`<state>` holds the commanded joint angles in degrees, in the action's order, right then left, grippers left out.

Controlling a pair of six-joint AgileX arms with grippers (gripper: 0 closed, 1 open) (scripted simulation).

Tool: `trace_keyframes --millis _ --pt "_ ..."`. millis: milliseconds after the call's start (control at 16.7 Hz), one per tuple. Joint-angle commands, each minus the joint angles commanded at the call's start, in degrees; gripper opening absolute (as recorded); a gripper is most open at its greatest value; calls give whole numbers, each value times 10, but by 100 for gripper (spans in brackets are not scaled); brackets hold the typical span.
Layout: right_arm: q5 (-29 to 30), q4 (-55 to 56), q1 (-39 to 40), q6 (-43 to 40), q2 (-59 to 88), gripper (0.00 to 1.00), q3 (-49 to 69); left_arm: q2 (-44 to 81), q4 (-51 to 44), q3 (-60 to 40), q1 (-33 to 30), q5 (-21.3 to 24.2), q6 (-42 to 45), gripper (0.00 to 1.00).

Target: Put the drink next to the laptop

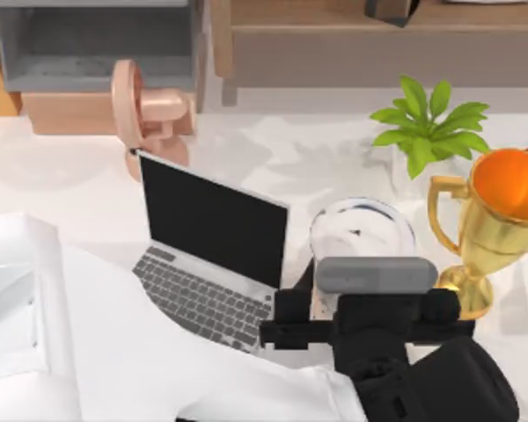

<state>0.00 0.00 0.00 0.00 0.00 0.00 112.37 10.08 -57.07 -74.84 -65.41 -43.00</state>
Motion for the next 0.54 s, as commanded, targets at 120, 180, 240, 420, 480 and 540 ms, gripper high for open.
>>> trace_keyframes --millis 120,180,240,420,480,540 --pt "0 0 0 0 0 100 0 0 0 0 0 0 0 90" --pt "0 0 0 0 0 100 0 0 0 0 0 0 0 98" --pt "0 0 0 0 0 100 0 0 0 0 0 0 0 100" --pt "0 0 0 0 0 100 0 0 0 0 0 0 0 100" --pt "0 0 0 0 0 100 0 0 0 0 0 0 0 100" --pt "0 0 0 0 0 100 0 0 0 0 0 0 0 100"
